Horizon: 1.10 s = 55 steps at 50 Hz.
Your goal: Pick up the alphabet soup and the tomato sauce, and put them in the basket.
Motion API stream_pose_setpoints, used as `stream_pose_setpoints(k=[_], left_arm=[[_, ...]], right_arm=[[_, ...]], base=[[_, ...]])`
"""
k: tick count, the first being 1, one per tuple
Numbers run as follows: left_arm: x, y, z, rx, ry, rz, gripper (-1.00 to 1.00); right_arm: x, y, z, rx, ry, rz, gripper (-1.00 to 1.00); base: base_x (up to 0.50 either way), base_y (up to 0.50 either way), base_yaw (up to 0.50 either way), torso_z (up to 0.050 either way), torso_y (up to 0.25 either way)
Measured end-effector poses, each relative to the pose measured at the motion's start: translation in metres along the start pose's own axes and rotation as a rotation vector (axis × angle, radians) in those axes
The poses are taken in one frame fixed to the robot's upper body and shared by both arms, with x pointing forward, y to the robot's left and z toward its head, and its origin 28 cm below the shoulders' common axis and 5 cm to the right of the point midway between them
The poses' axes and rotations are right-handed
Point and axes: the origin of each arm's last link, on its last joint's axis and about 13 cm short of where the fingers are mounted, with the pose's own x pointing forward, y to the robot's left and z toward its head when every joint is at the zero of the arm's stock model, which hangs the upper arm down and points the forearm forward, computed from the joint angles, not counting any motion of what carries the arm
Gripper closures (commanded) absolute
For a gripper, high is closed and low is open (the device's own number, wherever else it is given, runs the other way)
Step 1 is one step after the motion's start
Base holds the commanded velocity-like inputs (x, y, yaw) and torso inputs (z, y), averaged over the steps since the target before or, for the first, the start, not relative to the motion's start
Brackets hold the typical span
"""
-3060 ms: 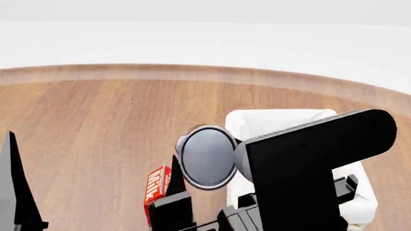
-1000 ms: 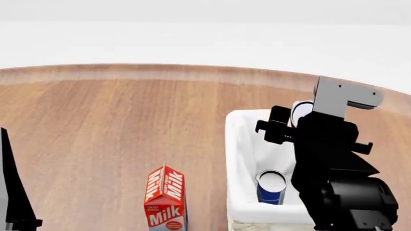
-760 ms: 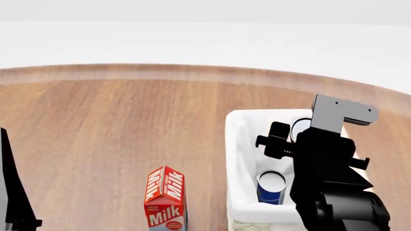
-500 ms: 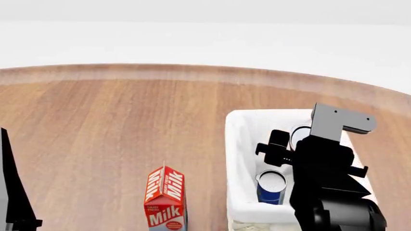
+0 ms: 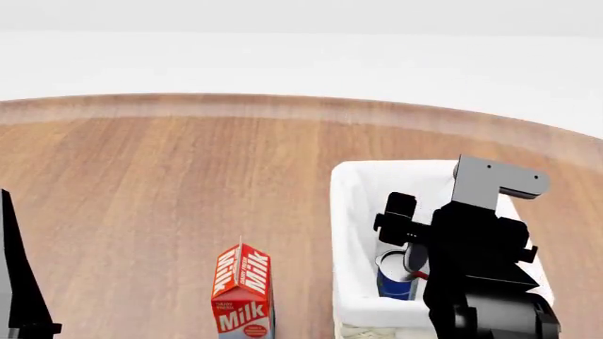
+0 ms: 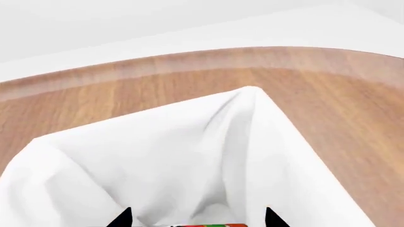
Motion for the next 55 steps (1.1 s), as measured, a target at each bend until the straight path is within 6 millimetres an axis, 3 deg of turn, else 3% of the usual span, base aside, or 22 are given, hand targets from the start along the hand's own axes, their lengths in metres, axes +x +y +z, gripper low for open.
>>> stream_pose_setpoints(k=[20,40,55], left_arm=[[-0.001,0.0,-0.001,-0.001,0.002,0.0,-1.0],[0.0,0.0,-0.001,-0.001,0.0,-0.001,-1.0],[0.0,-0.001,-0.001,-0.002,0.001,-0.003,-1.0]], right_arm=[[-0.001,0.004,0.007,-0.008,-0.103,0.032,-1.0],[-0.016,0.014,0.039,-0.007,-0.472,0.111,-1.0],[-0.044,0.026,0.073,0.04,-0.773,0.166,-1.0]], base=[[0.0,0.0,0.0,0.0,0.0],[0.0,0.0,0.0,0.0,0.0],[0.0,0.0,0.0,0.0,0.001]])
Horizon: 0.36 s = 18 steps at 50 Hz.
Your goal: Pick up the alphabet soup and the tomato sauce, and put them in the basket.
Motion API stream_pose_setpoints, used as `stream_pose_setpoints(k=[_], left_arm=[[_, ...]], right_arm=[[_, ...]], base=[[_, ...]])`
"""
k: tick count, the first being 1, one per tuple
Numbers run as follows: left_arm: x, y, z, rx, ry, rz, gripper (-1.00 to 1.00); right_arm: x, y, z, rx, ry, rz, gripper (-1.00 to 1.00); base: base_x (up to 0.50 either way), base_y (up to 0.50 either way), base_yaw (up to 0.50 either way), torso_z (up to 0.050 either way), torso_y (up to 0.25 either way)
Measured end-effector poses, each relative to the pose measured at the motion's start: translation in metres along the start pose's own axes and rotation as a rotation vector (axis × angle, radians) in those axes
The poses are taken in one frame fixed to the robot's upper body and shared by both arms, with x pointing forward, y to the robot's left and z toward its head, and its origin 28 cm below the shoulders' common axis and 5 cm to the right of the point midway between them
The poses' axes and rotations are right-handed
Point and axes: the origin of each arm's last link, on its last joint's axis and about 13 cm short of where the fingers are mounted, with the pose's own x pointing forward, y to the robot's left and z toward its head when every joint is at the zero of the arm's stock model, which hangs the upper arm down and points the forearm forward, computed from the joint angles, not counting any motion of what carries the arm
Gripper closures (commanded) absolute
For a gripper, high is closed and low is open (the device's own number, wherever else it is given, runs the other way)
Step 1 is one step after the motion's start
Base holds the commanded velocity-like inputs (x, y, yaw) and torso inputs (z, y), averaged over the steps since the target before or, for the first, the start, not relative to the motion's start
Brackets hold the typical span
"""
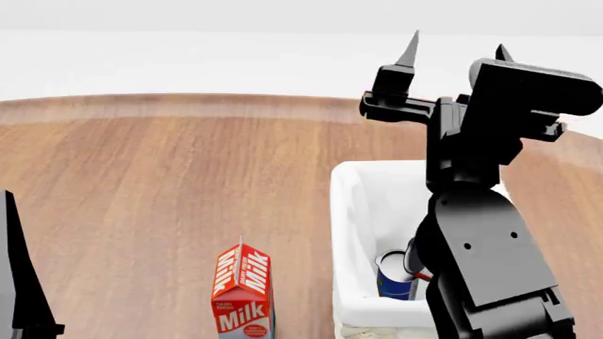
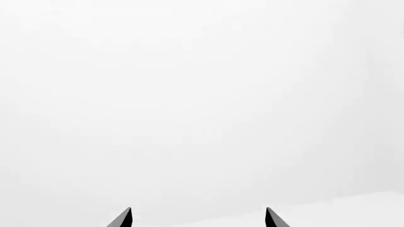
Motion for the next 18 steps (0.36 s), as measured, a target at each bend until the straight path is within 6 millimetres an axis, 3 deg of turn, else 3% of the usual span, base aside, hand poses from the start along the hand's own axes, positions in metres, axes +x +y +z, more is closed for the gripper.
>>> stream_pose_setpoints(k=[18], left_arm=[[0.0,0.0,0.0,-0.001,0.0,0.0,-1.0]], right_arm=[[-0.007,0.009,0.038,-0.007,-0.248,0.017,-1.0]], base=[[0.0,0.0,0.0,0.0,0.0]])
